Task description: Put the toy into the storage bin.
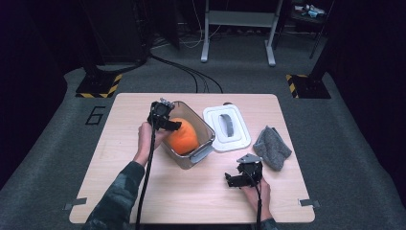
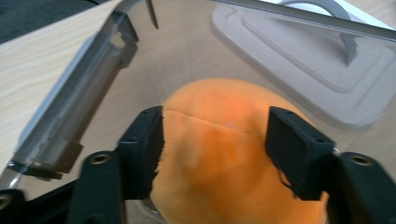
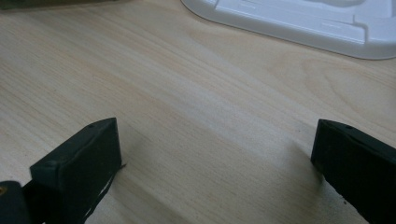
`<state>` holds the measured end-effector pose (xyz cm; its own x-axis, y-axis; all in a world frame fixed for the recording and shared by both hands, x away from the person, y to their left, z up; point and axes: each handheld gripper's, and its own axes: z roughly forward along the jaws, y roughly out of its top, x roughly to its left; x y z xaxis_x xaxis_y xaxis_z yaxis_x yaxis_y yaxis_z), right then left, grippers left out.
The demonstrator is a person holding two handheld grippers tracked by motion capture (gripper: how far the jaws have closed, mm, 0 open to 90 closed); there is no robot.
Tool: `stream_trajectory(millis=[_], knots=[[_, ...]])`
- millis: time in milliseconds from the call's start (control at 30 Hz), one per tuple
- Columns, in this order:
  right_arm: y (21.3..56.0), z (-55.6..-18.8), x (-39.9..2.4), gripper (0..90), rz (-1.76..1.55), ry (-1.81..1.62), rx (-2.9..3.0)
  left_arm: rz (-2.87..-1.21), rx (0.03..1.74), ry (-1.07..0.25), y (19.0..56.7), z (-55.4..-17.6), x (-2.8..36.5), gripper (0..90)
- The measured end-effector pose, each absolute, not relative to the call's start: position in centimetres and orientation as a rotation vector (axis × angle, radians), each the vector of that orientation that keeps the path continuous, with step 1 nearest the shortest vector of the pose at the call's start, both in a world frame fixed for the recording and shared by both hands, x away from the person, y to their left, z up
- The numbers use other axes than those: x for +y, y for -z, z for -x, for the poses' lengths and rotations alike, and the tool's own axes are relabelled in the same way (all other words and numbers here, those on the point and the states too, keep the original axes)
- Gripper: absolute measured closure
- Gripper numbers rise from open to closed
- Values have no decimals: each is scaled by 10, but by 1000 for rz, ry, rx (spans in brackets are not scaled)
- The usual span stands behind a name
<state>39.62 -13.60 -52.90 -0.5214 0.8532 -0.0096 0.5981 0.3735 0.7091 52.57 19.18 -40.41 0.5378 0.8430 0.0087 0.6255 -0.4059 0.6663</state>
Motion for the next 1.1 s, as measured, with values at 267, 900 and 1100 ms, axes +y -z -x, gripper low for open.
stream_trajectory(millis=[267, 900, 1100], knots=[[529, -396, -136, 8, -1264, -934, 2263, -2087, 1148, -432, 395, -517, 205, 168], [529, -396, -135, 8, -1291, -942, 2260, -1968, 1078, -471, 379, -471, 249, 114], [529, -396, -135, 9, -1292, -941, 2262, -1931, 1085, -492, 382, -454, 266, 112]])
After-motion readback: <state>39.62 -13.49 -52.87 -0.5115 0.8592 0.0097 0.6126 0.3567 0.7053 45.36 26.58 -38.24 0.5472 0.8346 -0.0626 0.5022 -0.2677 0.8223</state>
